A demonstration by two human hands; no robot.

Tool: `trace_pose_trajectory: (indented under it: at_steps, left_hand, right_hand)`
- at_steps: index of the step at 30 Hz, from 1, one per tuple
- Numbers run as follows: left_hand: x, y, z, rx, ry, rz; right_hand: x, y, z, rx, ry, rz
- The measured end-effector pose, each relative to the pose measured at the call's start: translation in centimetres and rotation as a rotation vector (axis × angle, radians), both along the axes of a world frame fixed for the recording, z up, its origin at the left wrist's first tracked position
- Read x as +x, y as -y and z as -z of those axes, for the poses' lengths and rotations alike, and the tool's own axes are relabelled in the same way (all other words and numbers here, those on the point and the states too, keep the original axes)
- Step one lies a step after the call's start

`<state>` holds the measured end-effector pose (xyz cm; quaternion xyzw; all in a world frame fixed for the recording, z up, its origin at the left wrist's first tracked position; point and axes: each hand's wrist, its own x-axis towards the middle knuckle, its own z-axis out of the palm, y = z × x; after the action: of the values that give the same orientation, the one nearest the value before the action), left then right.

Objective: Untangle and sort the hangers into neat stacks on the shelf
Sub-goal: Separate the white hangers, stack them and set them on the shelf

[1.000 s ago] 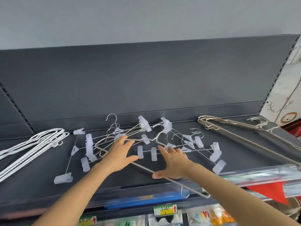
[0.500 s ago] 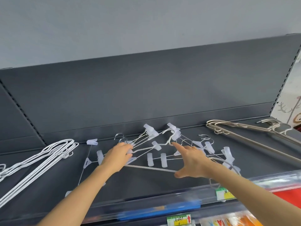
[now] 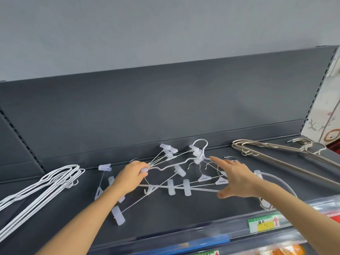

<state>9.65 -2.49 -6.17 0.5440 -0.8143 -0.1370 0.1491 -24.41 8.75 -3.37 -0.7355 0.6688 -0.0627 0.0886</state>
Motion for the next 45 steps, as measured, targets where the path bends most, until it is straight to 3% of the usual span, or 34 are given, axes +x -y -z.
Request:
trace_pose_trajectory:
  at_steps: [10,23,28,32,34,39,45]
  left_hand:
    - [-0.1,0.5,1.0,0.010,0.005,0.006]
    - [-0.5,0.3,1.5,0.008,-0.020,-0.006]
    - [-1.5,-1.2,1.2,-0.238,0.150,-0.074]
    - [-2.6,-4.0,1.0,-0.498,0.247,0.038]
    - [-3.1,-5.5,1.3,-0.431,0.273,0.051]
    - [-3.3,-6.8,2.6,0.094,0.291,-0.036]
    - [-2.5,-5.9,2.1,0.266,0.163,-0.069]
  right_hand:
    - [-3.8,-0.7,-1.1,0.029,-0.066,0.001]
    - [-5.7,-0.7,0.4,0.024,0.052,0.046]
    - [-6.2,-0.9,0.6,-0.010,0.049,0.052]
    - [-6.3,-0.7,0.9,-0.022,0.064,0.057]
    - [-6.5,-0.5,1.1,-0.001,0.095,0.058]
    - [-7.0,-0.1,1.0,0.046,0.175,0.058]
    - [-6.6,0.5,0.4,0.083,0.195,0.043]
